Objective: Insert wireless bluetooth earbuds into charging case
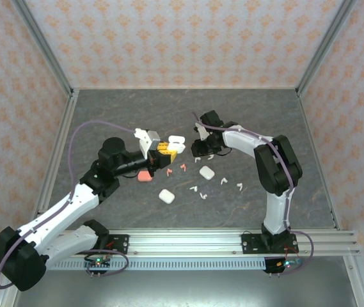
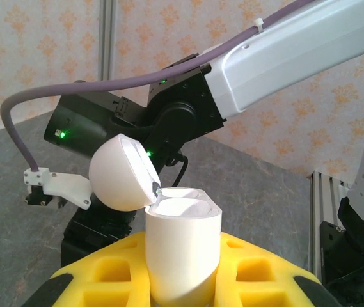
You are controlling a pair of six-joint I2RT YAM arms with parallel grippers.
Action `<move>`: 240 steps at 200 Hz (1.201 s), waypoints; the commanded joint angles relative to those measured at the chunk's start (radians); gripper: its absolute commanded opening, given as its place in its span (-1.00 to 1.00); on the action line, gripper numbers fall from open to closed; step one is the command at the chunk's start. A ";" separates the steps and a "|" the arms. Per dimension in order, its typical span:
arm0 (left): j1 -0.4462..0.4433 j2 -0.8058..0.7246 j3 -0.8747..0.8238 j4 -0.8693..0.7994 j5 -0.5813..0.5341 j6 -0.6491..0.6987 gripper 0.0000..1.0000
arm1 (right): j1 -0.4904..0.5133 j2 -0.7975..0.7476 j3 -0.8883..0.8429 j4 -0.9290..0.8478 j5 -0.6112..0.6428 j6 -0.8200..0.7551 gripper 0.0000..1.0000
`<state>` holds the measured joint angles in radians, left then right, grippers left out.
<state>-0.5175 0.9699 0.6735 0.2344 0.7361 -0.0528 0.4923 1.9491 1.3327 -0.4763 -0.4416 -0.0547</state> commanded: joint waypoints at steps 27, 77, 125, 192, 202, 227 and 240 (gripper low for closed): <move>-0.009 0.006 0.039 0.006 0.020 -0.005 -1.00 | 0.018 0.055 0.036 -0.002 -0.024 -0.014 -0.24; -0.011 0.015 0.042 -0.001 0.016 -0.005 -1.00 | 0.021 0.064 0.030 -0.029 -0.039 -0.013 -0.36; -0.010 0.024 0.044 -0.004 0.013 -0.004 -1.00 | 0.022 0.039 -0.001 -0.052 -0.034 -0.015 -0.42; -0.010 0.035 0.046 -0.011 0.011 -0.005 -1.00 | 0.022 0.027 -0.017 -0.076 -0.015 -0.022 -0.41; -0.011 0.036 0.048 -0.012 0.010 -0.006 -1.00 | 0.022 0.025 -0.017 -0.081 -0.013 -0.025 -0.40; -0.011 0.036 0.051 -0.017 0.010 -0.005 -1.00 | 0.022 0.016 -0.019 -0.090 -0.012 -0.029 -0.37; -0.010 0.036 0.051 -0.018 0.008 -0.005 -1.00 | 0.022 0.015 -0.022 -0.091 -0.011 -0.030 -0.39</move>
<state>-0.5175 1.0058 0.6865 0.2264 0.7357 -0.0544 0.5083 1.9961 1.3388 -0.4931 -0.4709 -0.0673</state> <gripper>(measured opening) 0.185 0.312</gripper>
